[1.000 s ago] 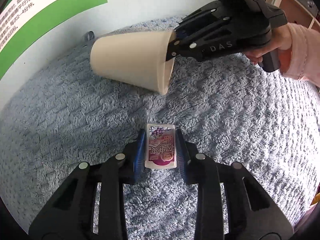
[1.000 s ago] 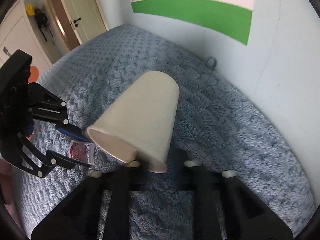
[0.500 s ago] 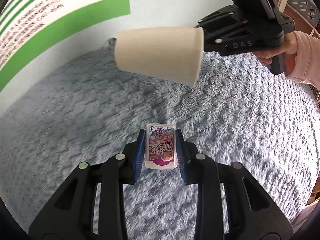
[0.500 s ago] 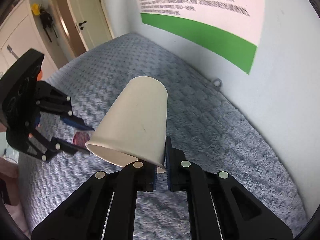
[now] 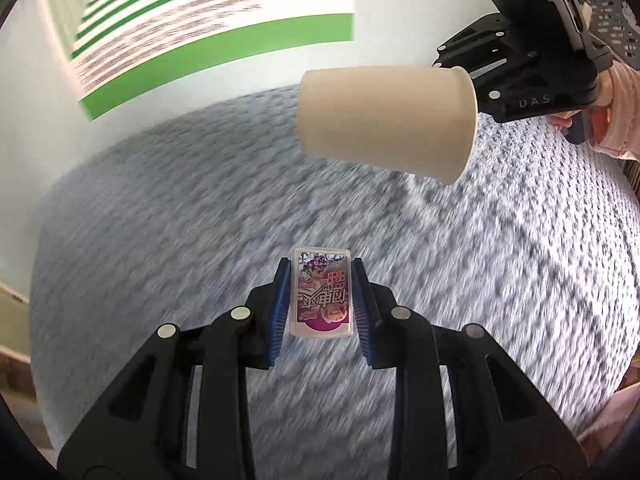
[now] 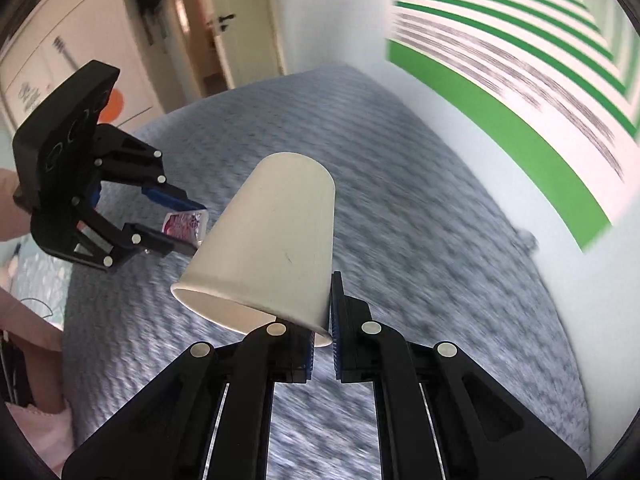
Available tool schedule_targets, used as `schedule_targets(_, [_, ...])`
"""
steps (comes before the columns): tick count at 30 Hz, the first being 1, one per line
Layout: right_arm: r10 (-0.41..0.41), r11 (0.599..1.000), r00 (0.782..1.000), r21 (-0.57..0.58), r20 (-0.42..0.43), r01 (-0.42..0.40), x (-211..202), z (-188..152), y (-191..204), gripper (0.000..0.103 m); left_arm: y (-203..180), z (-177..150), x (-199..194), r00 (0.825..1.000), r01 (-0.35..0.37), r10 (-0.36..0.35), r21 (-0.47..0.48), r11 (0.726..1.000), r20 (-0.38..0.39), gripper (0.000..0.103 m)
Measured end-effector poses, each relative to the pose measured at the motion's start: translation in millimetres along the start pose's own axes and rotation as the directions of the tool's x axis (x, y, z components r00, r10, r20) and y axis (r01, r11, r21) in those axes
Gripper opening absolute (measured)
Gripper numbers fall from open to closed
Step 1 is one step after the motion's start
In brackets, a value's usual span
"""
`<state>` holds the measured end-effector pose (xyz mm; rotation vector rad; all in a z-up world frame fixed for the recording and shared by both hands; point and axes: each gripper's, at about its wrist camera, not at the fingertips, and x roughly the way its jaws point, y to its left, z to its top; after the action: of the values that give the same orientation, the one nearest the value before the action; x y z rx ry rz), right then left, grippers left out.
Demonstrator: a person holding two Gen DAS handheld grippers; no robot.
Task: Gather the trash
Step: 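Carry the pink packet and paper cup over the wastebasket with both grippers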
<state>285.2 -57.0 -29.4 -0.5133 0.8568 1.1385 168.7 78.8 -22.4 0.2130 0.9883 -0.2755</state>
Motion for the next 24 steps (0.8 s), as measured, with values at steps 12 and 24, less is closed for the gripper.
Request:
schedule_targets(12, [0.141,0.966,0.989,-0.214,-0.032,-0.145,56,87,166,0.008,74,-143,-96,0.988,-0.156,0.153,-0.182,0.971,-0.029,0.027])
schedule_targets(24, [0.336,0.821,0.931,-0.439,-0.142,-0.364,137,160,385,0.008,125,-341,-205,0.944,-0.33,0.296,-0.438,0.836,-0.146,0.028])
